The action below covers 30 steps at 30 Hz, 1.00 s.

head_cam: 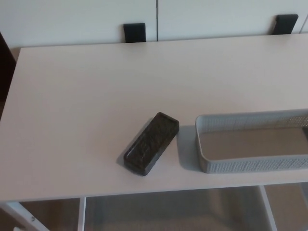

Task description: The robot walks towards a desk on which an eraser is kept on the left hand side and a container is kept on the right hand side. The robot picks up the eraser using its left hand and places it in the container.

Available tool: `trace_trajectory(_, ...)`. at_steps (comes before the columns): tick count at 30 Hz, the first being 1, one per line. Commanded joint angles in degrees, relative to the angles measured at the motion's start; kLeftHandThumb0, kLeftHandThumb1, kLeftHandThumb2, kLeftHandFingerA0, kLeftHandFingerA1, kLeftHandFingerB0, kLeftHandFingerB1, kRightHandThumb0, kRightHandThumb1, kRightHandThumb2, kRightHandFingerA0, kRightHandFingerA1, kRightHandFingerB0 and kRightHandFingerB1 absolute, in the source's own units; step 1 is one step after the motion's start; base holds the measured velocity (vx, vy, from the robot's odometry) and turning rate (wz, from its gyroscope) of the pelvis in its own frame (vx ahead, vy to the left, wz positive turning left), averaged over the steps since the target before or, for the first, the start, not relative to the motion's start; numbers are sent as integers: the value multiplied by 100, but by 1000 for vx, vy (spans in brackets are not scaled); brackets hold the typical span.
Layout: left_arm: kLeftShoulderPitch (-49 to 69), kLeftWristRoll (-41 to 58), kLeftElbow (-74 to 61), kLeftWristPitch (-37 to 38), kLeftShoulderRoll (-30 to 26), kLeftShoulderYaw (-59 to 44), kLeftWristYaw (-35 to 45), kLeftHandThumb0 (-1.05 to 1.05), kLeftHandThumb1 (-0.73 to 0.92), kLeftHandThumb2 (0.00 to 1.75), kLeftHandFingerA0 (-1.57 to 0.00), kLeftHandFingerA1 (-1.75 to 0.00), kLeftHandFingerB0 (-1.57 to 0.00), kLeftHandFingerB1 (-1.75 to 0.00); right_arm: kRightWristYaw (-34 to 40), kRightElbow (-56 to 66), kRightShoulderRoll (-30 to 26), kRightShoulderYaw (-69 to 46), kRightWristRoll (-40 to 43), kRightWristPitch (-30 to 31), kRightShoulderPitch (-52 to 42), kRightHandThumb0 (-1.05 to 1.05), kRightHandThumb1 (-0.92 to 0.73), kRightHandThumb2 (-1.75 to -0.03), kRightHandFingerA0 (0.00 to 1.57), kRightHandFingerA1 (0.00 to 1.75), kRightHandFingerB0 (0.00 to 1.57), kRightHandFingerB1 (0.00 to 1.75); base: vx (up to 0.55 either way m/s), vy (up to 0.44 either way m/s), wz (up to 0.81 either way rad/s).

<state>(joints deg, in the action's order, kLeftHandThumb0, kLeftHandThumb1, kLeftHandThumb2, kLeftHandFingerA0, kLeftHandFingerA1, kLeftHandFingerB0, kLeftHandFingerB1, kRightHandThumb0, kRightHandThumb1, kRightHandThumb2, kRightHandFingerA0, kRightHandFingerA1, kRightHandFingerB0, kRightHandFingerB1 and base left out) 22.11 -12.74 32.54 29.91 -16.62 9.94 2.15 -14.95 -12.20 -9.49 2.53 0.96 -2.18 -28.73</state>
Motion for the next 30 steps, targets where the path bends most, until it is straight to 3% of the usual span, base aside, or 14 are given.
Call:
trace_trajectory(1, 543, 38, -2371, -26, -782, 648, 1439, -60, 47, 77, -36, -46, -29, -43, -40, -30, -102, -5, -41, -19, 59, -18, -45, -53, 62, 48, 57, 44, 0, 0, 0)
trace_trajectory(2, 565, 130, -2690, -80, -888, 751, 1641, -55, 56, 58, -40, -34, -36, -32, -53, -54, -114, 1, -53, -67, 66, -19, -45, -53, 62, 49, 57, 44, 0, 0, 0)
trace_trajectory(4, 576, 311, -3587, -207, -1221, 1007, 2120, -65, 47, 81, -39, -48, -31, -44, -77, -88, -115, 5, -44, -109, 64, -20, -44, -53, 62, 49, 57, 44, 0, 0, 0)
trace_trajectory(8, 522, 665, -5171, -882, -1769, 1328, 2821, -68, 62, 60, -41, -33, -37, -32, -77, 12, -178, 48, -124, -70, 40, -22, -45, -53, 62, 48, 56, 43, 0, 0, 0)
trace_trajectory(10, 334, 968, -5568, -838, -1979, 1494, 3053, -75, 61, 63, -38, -35, -35, -33, -82, 27, -185, 58, -132, -51, 54, -22, -45, -53, 62, 49, 56, 43, 0, 0, 0)
trace_trajectory(11, 131, 1232, -5954, -861, -2145, 1636, 3257, -80, 55, 94, -31, -47, -26, -43, -86, 55, -195, 67, -139, -34, 59, -23, -45, -53, 62, 48, 56, 43, 0, 0, 0)
trace_trajectory(15, -260, 1623, -6820, -1197, -2370, 1864, 3479, -74, 62, 100, -35, -51, -23, -43, -99, 1, -216, 81, -155, -79, 94, -23, -45, -53, 62, 49, 56, 43, 0, 0, 0)
trace_trajectory(16, -376, 1769, -7094, -1339, -2443, 1900, 3519, -73, 76, 68, -41, -37, -35, -33, -117, -11, -208, 79, -131, -81, 84, -22, -46, -53, 62, 49, 56, 43, 0, 0, 0)
trace_trajectory(17, -576, 1962, -7445, -1605, -2521, 1895, 3559, -57, 67, 107, -39, -56, -23, -48, -113, -5, -203, 76, -123, -76, 77, -21, -46, -53, 62, 49, 56, 43, 0, 0, 0)
trace_trajectory(18, -734, 2165, -7738, -1882, -2587, 1874, 3564, -53, 87, 66, -49, -39, -40, -34, -107, 7, -209, 82, -135, -65, 74, -22, -46, -53, 63, 48, 56, 43, 0, 0, 0)
trace_trajectory(20, -1046, 2679, -8214, -2253, -2665, 1794, 3427, -46, 88, 66, -55, -44, -44, -37, -116, 43, -228, 102, -155, -49, 67, -22, -46, -53, 62, 49, 56, 43, 0, 0, 0)
trace_trajectory(25, -1371, 3657, -8137, -1797, -2070, 1681, 2662, -54, 89, 67, -60, -45, -49, -38, -133, 24, -285, 147, -220, -55, 100, -24, -46, -54, 64, 49, 57, 43, 0, 0, 0)
trace_trajectory(27, -1356, 3805, -8268, -2141, -1774, 1394, 1953, -52, 47, 81, -53, -57, -40, -51, -130, -107, -172, 64, -53, 20, 182, -23, -42, -52, 68, 51, 59, 44, 0, 0, 0)
trace_trajectory(30, -1515, 1779, -7842, -2081, -753, 825, 1133, -43, 56, 56, -38, -37, -32, -32, -173, 10, -269, 134, -151, -28, 107, -27, -43, -52, 65, 50, 56, 43, 0, 0, 0)
